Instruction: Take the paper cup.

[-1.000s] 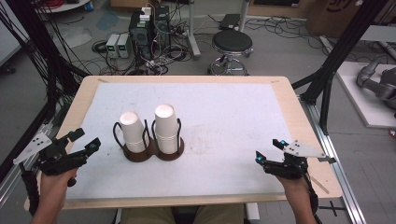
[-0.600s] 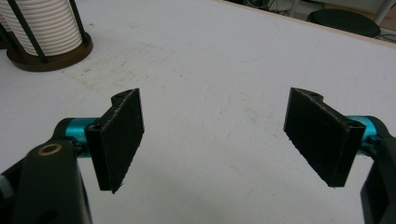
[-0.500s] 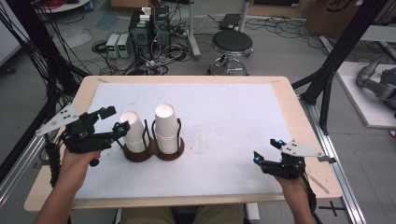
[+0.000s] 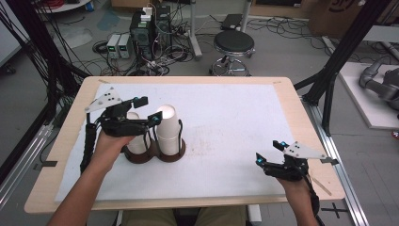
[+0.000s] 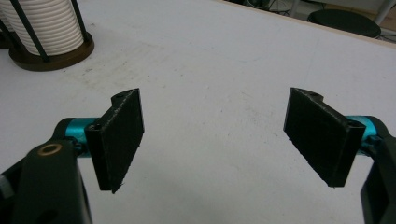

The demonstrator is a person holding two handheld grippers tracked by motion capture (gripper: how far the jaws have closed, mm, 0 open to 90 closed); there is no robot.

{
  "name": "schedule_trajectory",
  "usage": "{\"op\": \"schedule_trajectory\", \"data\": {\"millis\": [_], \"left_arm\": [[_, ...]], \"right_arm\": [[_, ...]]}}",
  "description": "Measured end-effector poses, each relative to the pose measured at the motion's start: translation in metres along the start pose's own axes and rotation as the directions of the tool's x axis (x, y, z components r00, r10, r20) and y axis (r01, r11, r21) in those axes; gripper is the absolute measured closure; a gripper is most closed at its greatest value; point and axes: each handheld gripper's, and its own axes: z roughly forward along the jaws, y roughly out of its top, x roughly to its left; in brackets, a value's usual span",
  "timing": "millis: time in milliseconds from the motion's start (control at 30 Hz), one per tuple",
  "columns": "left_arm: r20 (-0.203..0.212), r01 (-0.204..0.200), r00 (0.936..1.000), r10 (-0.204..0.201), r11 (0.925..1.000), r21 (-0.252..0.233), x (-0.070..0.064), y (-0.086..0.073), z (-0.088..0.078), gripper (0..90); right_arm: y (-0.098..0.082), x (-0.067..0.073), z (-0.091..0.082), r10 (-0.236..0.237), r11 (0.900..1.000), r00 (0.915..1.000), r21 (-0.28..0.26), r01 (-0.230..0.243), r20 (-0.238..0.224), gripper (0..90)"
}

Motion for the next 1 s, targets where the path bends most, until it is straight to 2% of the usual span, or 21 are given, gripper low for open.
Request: {"op": "schedule_trajectory", "data": {"millis": [267,433,500,633,700,900,1000], "left_arm": [[-0.029,-0.019,0.9994,0.021,0.9979,0.062,-0.001,-0.008,0.019,18.1],[-0.059,-0.054,0.9964,0.061,0.9926,0.109,-0.004,-0.013,0.03,19.0],[-0.062,-0.05,0.9964,0.057,0.9919,0.117,-0.004,-0.015,0.032,21.5],[-0.067,-0.036,0.9968,0.044,0.9918,0.122,-0.001,-0.018,0.033,28.3],[-0.056,-0.027,0.9979,0.034,0.9925,0.119,0.0,-0.018,0.033,32.9],[-0.067,-0.035,0.9968,0.043,0.9932,0.111,-0.001,-0.015,0.032,33.8],[-0.055,-0.036,0.9976,0.041,0.9959,0.082,-0.002,-0.007,0.029,34.1]], "right_arm": [[0.0,0.0,0.001,-0.002,1.0,1.0,0.002,0.002,-0.002,20.8],[0.0,0.0,0.001,-0.002,1.0,1.0,0.001,0.002,-0.002,20.8],[0.0,0.0,0.001,-0.001,1.0,1.0,0.001,0.001,-0.003,20.8],[0.0,0.0,0.0,0.001,1.0,1.0,0.0,-0.001,-0.001,20.8],[0.0,0.0,0.0,0.003,1.0,1.0,0.001,-0.003,0.0,20.8],[0.0,-0.001,0.001,0.002,1.0,1.0,0.004,-0.002,-0.002,20.8],[0.0,-0.001,0.001,0.004,1.0,1.0,0.004,-0.004,-0.002,20.8]]}}
